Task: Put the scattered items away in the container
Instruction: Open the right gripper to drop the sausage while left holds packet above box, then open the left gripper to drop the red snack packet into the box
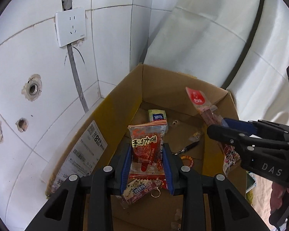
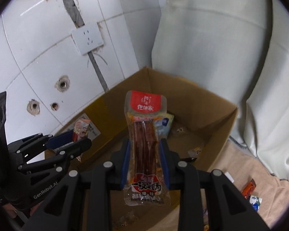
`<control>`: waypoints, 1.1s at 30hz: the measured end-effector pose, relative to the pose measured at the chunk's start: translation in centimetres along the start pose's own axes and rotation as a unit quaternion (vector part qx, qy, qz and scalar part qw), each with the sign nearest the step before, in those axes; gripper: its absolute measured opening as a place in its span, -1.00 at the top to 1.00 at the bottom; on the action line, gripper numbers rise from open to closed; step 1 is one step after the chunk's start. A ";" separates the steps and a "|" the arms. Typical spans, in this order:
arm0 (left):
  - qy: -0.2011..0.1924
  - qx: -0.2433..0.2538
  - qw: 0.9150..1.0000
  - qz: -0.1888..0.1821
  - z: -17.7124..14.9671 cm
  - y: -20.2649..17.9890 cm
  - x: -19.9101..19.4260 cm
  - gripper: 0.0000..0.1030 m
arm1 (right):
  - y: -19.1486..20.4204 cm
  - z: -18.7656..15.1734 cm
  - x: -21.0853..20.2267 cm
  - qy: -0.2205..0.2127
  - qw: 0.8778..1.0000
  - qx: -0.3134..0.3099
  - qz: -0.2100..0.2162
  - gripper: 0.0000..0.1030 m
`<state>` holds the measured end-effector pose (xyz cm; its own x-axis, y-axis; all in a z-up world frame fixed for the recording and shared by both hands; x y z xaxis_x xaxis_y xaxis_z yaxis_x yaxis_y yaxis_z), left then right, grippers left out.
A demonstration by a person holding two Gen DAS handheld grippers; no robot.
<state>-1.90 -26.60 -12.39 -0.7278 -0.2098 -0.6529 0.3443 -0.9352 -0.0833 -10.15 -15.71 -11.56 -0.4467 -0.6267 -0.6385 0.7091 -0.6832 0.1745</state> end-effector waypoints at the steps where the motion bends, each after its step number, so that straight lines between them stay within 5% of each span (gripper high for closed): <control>1: 0.001 0.000 1.000 -0.001 0.0 0.0 0.1 0.38 | 0.0 -0.2 0.3 0.004 1.000 -0.001 -0.002 0.24; 3: 0.002 -0.002 1.000 -0.005 -0.1 -0.1 0.1 0.37 | -0.3 -0.4 0.5 0.005 1.000 0.000 -0.008 0.11; 6: 0.005 -0.005 1.000 -0.001 -0.1 -0.2 0.3 0.37 | -0.6 -0.3 0.5 0.005 1.000 -0.003 -0.021 -0.50; 9: 0.008 -0.006 1.000 -0.001 0.3 -0.8 0.3 0.37 | -0.7 0.5 -0.4 -0.014 0.999 -0.005 -0.032 -0.56; 13: -0.006 0.014 1.000 -0.004 1.4 -2.7 -0.7 0.36 | -1.8 1.8 -2.4 -0.030 0.998 -0.003 -0.052 -1.00; 17: -0.022 0.047 0.999 -0.001 3.1 -6.4 -1.9 0.34 | -3.8 3.2 -6.8 -0.076 0.994 0.004 -0.077 -1.00; 21: -0.037 0.059 0.997 -0.034 4.5 -11.0 -3.1 0.34 | -7.7 3.3 -11.3 -0.103 0.991 0.041 -0.081 -1.00; 26: -0.041 0.085 0.992 -0.085 4.9 -18.0 -4.1 0.29 | -13.3 1.8 -17.5 -0.135 0.978 0.074 -0.140 -1.00; 30: -0.069 0.130 0.983 -0.106 4.4 -23.5 -5.4 -0.29 | -17.2 -0.7 -21.6 -0.146 0.968 0.098 -0.182 -1.00; 33: -0.048 0.136 0.979 -0.141 2.9 -26.5 -5.2 -0.43 | -19.2 -3.0 -23.7 -0.161 0.960 0.126 -0.193 -1.00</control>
<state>-8.95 -1.58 -4.62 -0.8278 0.0540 -0.5585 -0.0400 -0.9985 -0.0373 -11.55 13.42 -2.04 -0.8236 -0.3648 -0.4343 0.3211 -0.9311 0.1732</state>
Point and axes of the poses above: each gripper's, at about its wrist camera, not at the fingertips, and x roughly the way its jaws point, y to its left, z to its top, the point moved 10 cm from there along x, roughly the way its jaws point, and after that the axes turned 8 degrees about -y, right-handed, at the moved point
